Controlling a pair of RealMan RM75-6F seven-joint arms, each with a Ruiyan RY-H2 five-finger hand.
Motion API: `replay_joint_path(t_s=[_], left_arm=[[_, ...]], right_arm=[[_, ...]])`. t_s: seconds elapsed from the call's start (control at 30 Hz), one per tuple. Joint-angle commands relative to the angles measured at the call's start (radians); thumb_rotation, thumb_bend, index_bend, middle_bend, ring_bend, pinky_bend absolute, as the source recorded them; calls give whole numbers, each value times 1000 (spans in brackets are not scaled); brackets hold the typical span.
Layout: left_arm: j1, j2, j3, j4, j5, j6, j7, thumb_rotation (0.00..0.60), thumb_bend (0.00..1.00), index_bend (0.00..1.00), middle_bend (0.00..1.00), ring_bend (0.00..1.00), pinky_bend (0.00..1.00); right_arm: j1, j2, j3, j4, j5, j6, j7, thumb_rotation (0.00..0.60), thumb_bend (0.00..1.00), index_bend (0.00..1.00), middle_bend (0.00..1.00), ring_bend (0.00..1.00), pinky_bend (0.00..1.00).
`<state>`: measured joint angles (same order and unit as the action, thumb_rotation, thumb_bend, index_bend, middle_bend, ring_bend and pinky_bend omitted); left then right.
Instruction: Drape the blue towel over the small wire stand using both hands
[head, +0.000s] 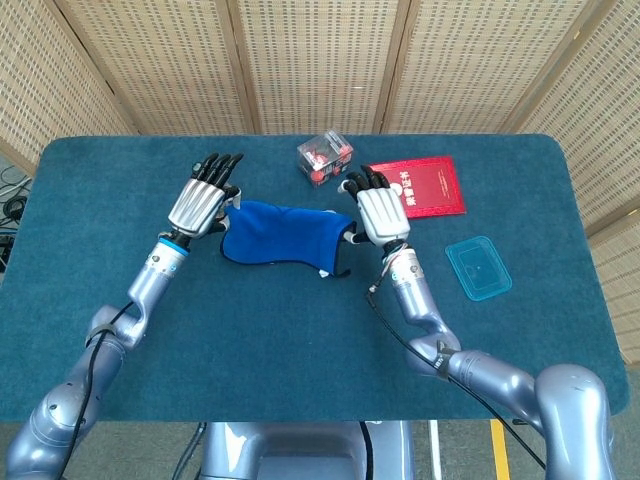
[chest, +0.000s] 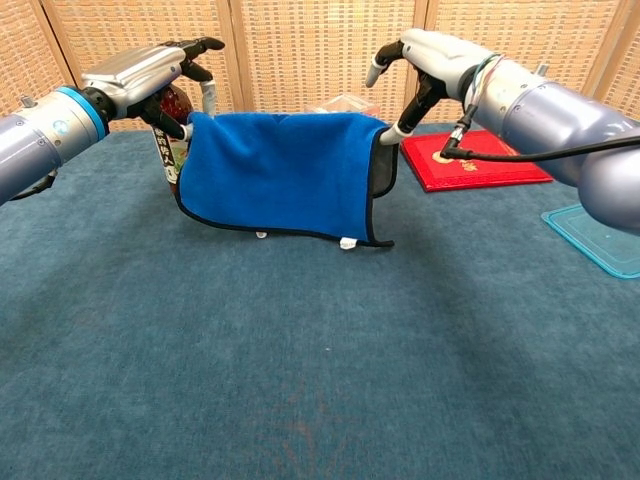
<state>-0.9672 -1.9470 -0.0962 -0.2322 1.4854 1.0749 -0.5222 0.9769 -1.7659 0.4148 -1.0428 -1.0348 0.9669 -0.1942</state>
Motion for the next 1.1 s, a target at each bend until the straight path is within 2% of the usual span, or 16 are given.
replay_joint_path(t_s=[0.03,0.1,0.17,0.33,0.57,0.73,1.1], left_arm=[[0,2,2,0,1,-2,4,600,385,232,0,0,0],[0,3,2,0,0,-9,14,600,325,80,0,0,0],[0,4,1,-2,-2,-14,24,600,250,2,0,0,0],[-1,7,-4,-12,-8,-18,38,600,179,0,0,0,0],[4,26,1,-31,-3,-9,68,600,133,0,0,0,0],[15,65,7,-74,0,-13,108,600,4,0,0,0,0],[84,172,56,-189,49,84,160,600,0,0,0,0,0]], right_arm=[[-1,2,0,-3,0,3,-2,600,158,292,182,67,124],[-3,4,-1,-6,-1,5,-3,600,158,292,182,67,124],[-6,7,-2,-10,-1,8,-5,600,156,292,182,66,124],[-17,19,-8,-22,-4,16,-8,600,156,292,182,65,124],[-49,54,-16,-55,-6,36,-5,600,156,292,182,65,124],[-75,89,-26,-99,-12,51,-10,600,156,292,182,63,124],[-126,153,-42,-204,-28,97,-21,600,158,292,182,60,124]])
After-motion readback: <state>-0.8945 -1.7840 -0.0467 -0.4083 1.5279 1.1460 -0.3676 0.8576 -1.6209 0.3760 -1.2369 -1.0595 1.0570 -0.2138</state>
